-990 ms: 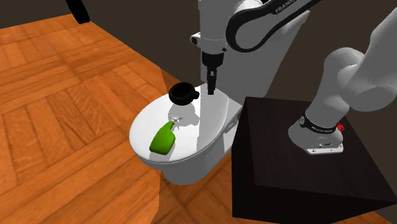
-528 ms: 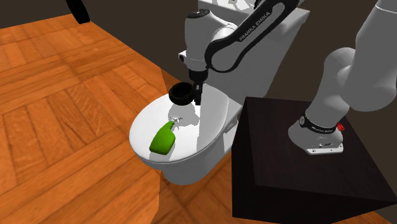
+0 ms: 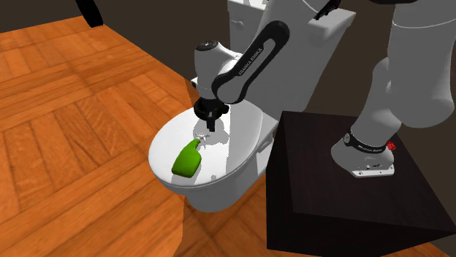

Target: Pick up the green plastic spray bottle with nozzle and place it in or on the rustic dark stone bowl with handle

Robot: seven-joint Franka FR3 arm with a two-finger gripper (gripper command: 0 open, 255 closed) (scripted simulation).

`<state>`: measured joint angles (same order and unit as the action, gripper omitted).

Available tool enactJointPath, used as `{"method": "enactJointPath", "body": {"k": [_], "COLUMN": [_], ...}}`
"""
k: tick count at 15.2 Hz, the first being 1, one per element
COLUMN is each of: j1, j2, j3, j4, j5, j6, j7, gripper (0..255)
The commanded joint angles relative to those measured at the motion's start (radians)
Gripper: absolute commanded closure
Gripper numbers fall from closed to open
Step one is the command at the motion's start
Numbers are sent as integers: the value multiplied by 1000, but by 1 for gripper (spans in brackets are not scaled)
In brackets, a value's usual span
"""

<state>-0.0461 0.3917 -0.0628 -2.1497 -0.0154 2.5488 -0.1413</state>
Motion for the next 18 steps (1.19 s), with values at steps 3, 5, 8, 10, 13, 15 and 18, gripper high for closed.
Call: {"method": "enactJointPath", "body": {"k": [3, 5, 8, 10, 13, 15, 18], "j1": [-16, -22, -29, -30, -32, -33, -33], "j2": [159, 239, 325, 349, 386, 406, 406], "j3": [4, 7, 10, 11, 12, 13, 13], "j4": [125, 199, 277, 286, 302, 311, 311], "j5": [12, 17, 21, 21, 22, 23, 23], "j6": [35, 42, 51, 65, 87, 98, 97], "j7": [-13, -16, -19, -20, -20, -21, -21], "gripper": [0, 0, 0, 0, 0, 0, 0]}}
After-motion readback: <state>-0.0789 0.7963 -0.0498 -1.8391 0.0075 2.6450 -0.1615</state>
